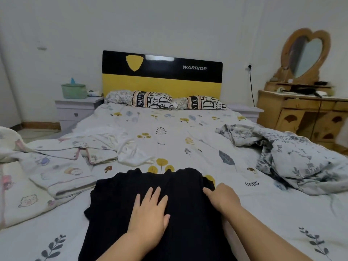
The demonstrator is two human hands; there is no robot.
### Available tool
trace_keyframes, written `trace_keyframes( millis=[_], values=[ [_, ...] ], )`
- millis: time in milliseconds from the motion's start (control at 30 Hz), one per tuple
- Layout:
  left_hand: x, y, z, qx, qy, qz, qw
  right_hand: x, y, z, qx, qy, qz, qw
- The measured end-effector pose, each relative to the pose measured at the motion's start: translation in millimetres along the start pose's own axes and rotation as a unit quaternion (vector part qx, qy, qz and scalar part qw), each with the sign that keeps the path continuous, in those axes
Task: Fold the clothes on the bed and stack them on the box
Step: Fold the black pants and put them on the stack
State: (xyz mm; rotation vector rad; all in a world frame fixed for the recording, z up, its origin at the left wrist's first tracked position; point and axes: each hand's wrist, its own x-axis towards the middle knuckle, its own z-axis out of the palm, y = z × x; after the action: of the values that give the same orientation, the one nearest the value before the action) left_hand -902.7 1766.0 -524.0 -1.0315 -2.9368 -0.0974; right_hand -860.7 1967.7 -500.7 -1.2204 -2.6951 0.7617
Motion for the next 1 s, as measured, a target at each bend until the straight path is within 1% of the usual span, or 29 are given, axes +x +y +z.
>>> trace_keyframes(
  millis=[33, 100, 167, 200, 267, 333, 367, 400, 433, 500, 533, 567, 600, 633, 667, 700, 733, 767, 800, 833, 867, 900, 933, 967, 1000],
  values=[
    [2.5, -2.9, 9.8, 0.005, 0.002, -0.007, 1.000, 5.4, 1.3, 1.3, -0.008, -0.009, 0.001, 1.000],
    [4.8, -10.6, 22.9, 0.012, -0.024, -0.018, 0.999, 15.7, 5.6, 4.7, 0.016, -0.022, 0.015, 1.000],
    [4.0, -16.0, 37.4, -0.015, -0.009, -0.027, 0.999, 18.6, 9.5, 3.0, 0.130, -0.027, 0.039, 0.990],
    [3.0, -15.6, 39.7, -0.017, 0.007, -0.024, 1.000, 16.5, 10.5, -0.1, 0.205, -0.026, 0.056, 0.977],
    [-0.1, -15.8, 40.2, -0.062, -0.017, -0.027, 0.998, 16.0, 14.1, -6.6, 0.340, -0.027, 0.099, 0.935],
    [1.2, -14.4, 42.8, -0.086, 0.018, -0.024, 0.996, 17.9, 17.8, -12.0, 0.433, -0.023, 0.141, 0.890],
    [1.8, -14.0, 41.7, -0.092, 0.028, -0.026, 0.995, 19.7, 17.8, -13.6, 0.443, 0.002, 0.146, 0.884],
    [2.1, -13.2, 40.8, -0.090, 0.038, -0.028, 0.995, 19.9, 15.1, -14.6, 0.423, 0.044, 0.125, 0.896],
    [1.7, -12.2, 39.8, -0.090, 0.048, -0.031, 0.994, 16.8, 7.3, -15.1, 0.377, 0.095, 0.083, 0.918],
    [-0.5, -13.1, 37.9, -0.135, 0.057, -0.041, 0.988, -3.1, -17.8, -13.2, 0.289, 0.172, -0.032, 0.941],
    [-1.1, -14.6, 35.7, -0.178, 0.059, -0.043, 0.981, -20.0, -32.1, -10.8, 0.255, 0.184, -0.098, 0.944],
    [-1.3, -16.5, 34.6, -0.238, 0.072, -0.046, 0.967, -35.3, -44.1, -5.2, 0.213, 0.166, -0.169, 0.948],
    [-1.9, -18.7, 33.0, -0.309, 0.089, -0.053, 0.945, -52.3, -55.1, 2.0, 0.164, 0.124, -0.245, 0.947],
    [-2.2, -21.7, 30.2, -0.397, 0.103, -0.075, 0.909, -65.5, -62.1, 10.7, 0.101, 0.059, -0.302, 0.946],
    [-2.7, -24.9, 25.1, -0.495, 0.104, -0.108, 0.856, -77.2, -65.5, 20.2, 0.036, -0.020, -0.334, 0.942],
    [-4.1, -27.9, 20.0, -0.592, 0.097, -0.142, 0.787, -84.8, -65.9, 29.2, -0.012, -0.089, -0.344, 0.934],
    [-5.1, -30.5, 15.4, -0.656, 0.098, -0.161, 0.731, -89.0, -63.6, 35.8, -0.032, -0.134, -0.338, 0.931],
    [-5.2, -33.3, 12.4, -0.684, 0.107, -0.170, 0.701, -90.6, -62.1, 38.9, -0.016, -0.135, -0.328, 0.935],
    [-4.8, -35.4, 10.9, -0.698, 0.119, -0.174, 0.684, -90.4, -62.2, 38.5, 0.021, -0.102, -0.322, 0.941],
    [-3.6, -37.0, 10.9, -0.707, 0.131, -0.177, 0.672, -86.5, -60.8, 38.3, 0.053, -0.051, -0.308, 0.948],
    [-3.3, -37.9, 10.0, -0.708, 0.136, -0.178, 0.670, -80.3, -57.8, 38.1, 0.063, -0.002, -0.296, 0.953],
    [-2.5, -37.3, 10.8, -0.700, 0.137, -0.175, 0.679, -74.9, -55.8, 37.7, 0.051, 0.024, -0.292, 0.955],
    [-2.2, -36.3, 13.4, -0.678, 0.131, -0.172, 0.702, -71.2, -54.7, 37.8, 0.022, 0.020, -0.300, 0.954],
    [-1.5, -35.1, 17.5, -0.642, 0.126, -0.164, 0.739, -69.4, -55.5, 39.5, -0.034, -0.009, -0.324, 0.945],
    [-0.1, -34.7, 21.3, -0.600, 0.124, -0.153, 0.775, -70.2, -56.7, 43.7, -0.106, -0.054, -0.358, 0.926]
  ],
)
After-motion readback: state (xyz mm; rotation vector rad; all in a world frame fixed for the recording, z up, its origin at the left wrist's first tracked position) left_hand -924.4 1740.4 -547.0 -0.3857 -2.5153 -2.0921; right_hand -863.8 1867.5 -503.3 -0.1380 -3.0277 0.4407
